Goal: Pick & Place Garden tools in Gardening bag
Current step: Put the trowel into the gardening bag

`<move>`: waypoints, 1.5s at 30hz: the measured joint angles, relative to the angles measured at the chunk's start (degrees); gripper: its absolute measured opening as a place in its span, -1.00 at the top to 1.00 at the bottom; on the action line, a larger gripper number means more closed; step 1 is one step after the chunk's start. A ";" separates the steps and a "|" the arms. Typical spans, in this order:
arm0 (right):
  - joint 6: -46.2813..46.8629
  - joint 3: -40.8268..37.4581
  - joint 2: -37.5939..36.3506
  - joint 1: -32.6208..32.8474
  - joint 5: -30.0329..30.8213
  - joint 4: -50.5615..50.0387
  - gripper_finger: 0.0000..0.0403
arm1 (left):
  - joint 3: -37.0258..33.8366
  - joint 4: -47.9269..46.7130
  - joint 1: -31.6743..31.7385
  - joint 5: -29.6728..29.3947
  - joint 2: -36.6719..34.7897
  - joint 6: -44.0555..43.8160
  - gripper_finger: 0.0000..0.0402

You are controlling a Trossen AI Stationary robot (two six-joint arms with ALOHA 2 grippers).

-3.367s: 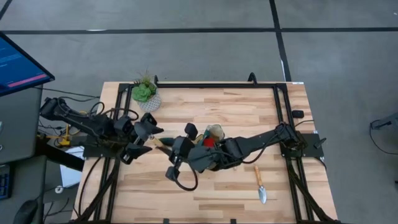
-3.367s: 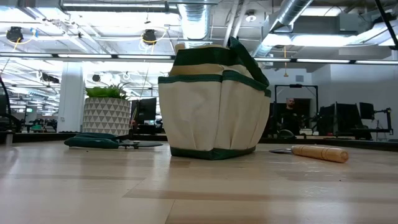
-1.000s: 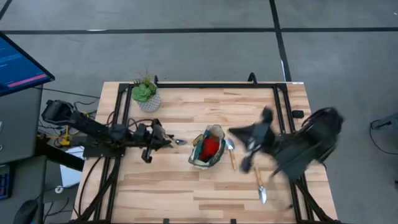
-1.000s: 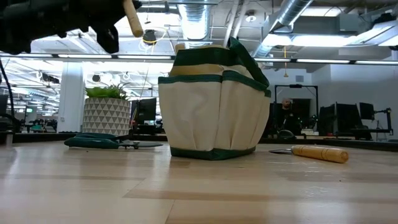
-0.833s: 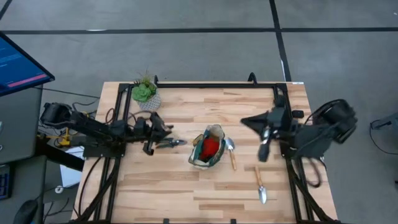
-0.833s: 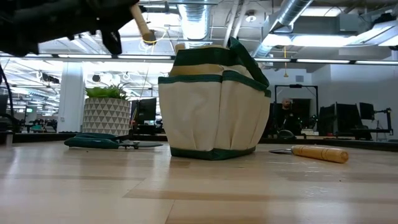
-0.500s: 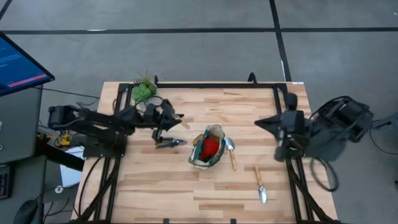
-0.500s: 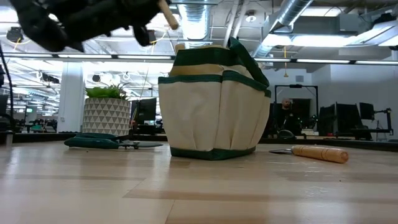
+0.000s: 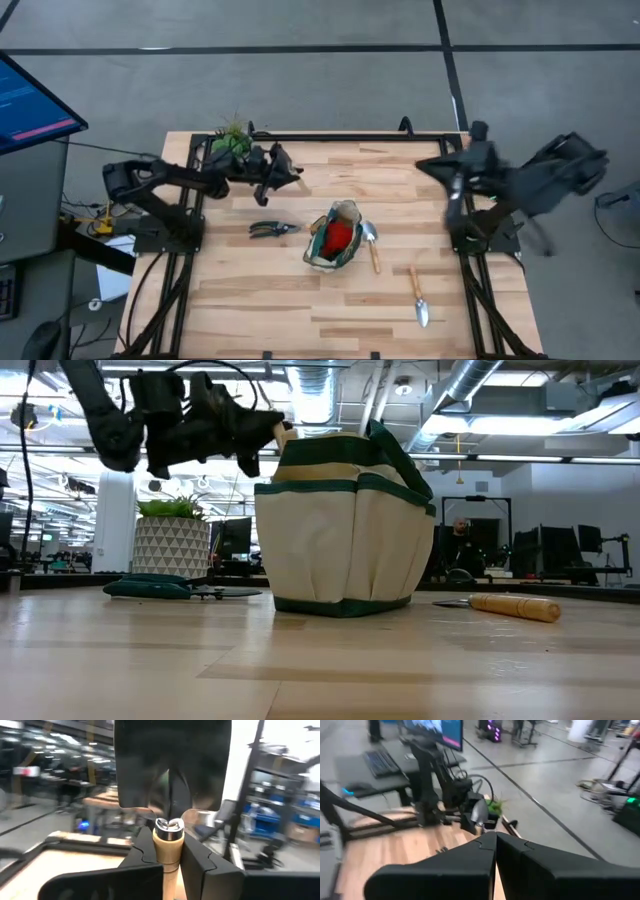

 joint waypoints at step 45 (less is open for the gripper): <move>30.00 -106.57 -22.03 -22.31 -34.55 99.68 1.00 | 1.71 2.68 10.00 15.09 5.31 -5.62 0.96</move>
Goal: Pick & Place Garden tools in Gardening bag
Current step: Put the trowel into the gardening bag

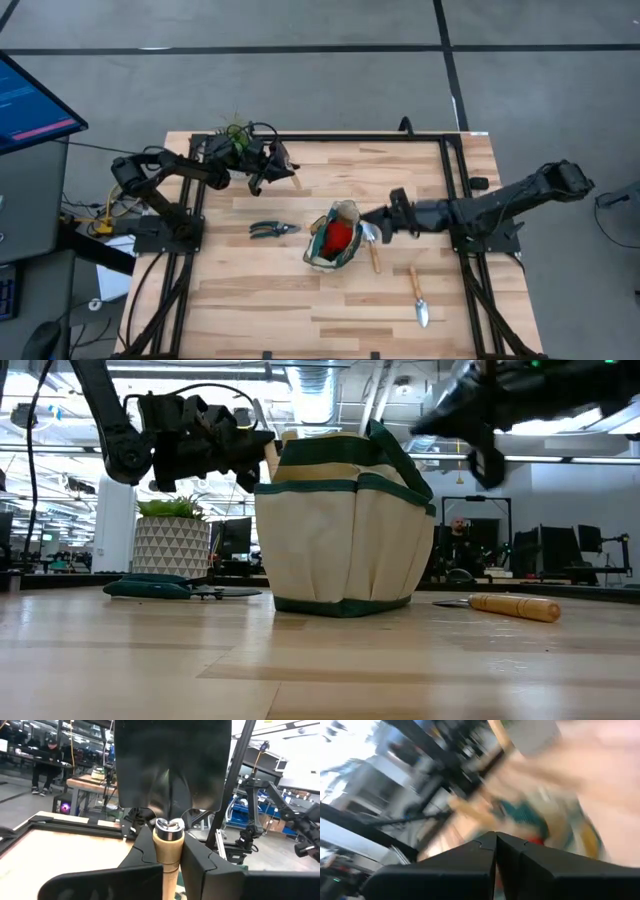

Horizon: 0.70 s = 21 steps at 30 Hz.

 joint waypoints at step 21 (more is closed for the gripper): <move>16.00 0.02 16.80 -1.16 -6.76 -1.80 1.00 | 0.00 -0.24 0.00 -2.84 0.06 0.20 0.92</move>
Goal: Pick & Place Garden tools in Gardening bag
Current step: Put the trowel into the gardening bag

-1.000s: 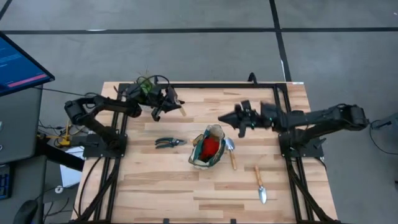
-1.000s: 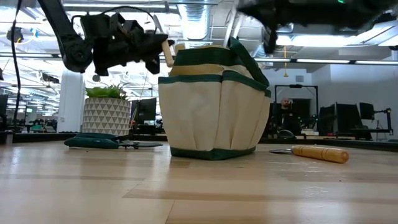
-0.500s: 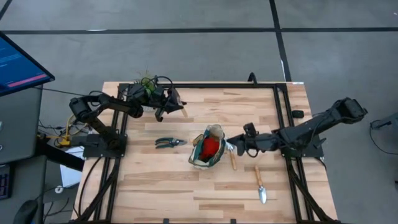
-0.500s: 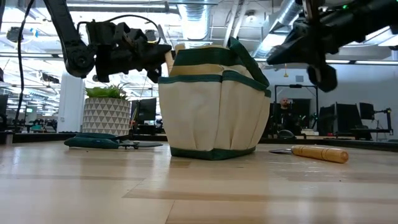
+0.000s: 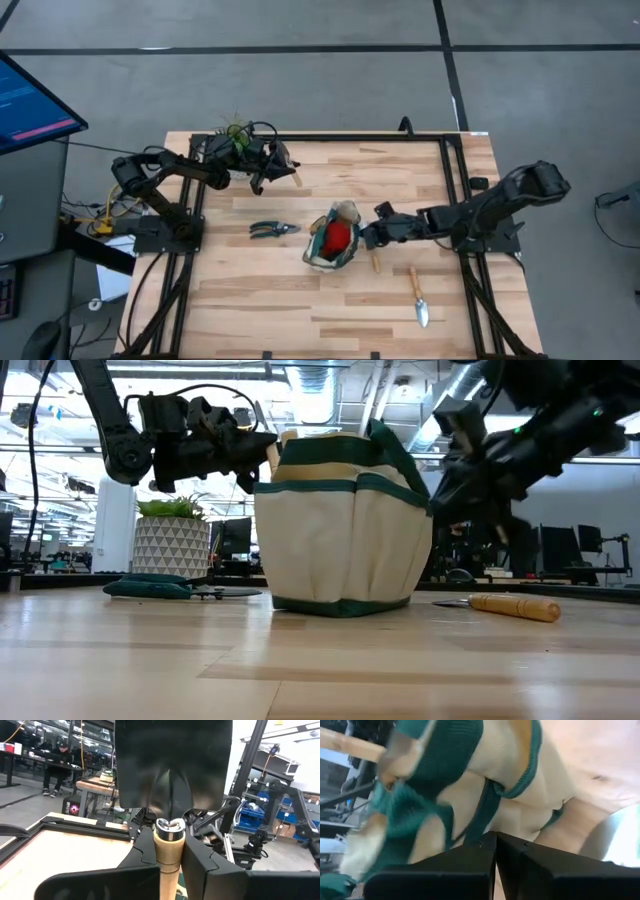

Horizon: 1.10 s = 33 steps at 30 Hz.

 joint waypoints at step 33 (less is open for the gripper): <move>-1.34 1.53 2.04 -8.75 -9.06 -8.05 1.00 | -6.27 5.70 -6.69 -7.02 0.00 1.08 0.92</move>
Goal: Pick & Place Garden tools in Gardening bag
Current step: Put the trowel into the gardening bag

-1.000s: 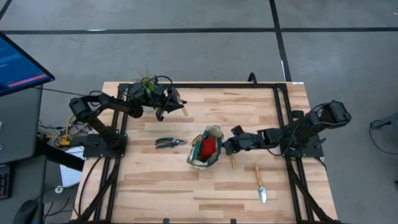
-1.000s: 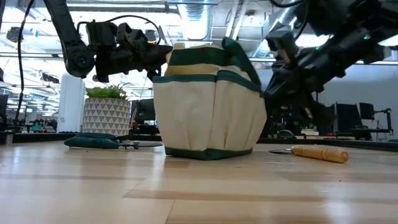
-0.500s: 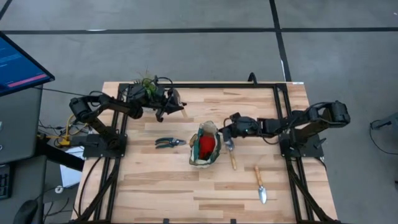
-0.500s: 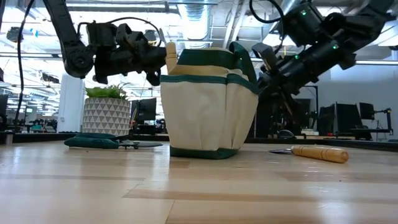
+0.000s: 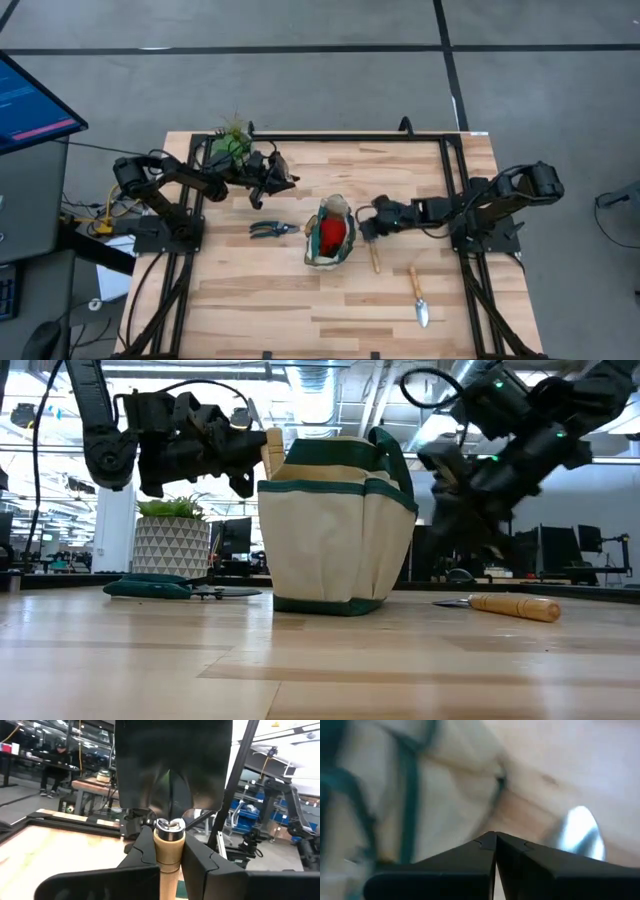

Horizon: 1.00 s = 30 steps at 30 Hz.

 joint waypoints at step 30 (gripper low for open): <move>-7.19 4.46 0.20 -6.61 0.59 1.49 1.00 | -0.44 -0.35 -2.94 -4.68 0.00 3.41 0.92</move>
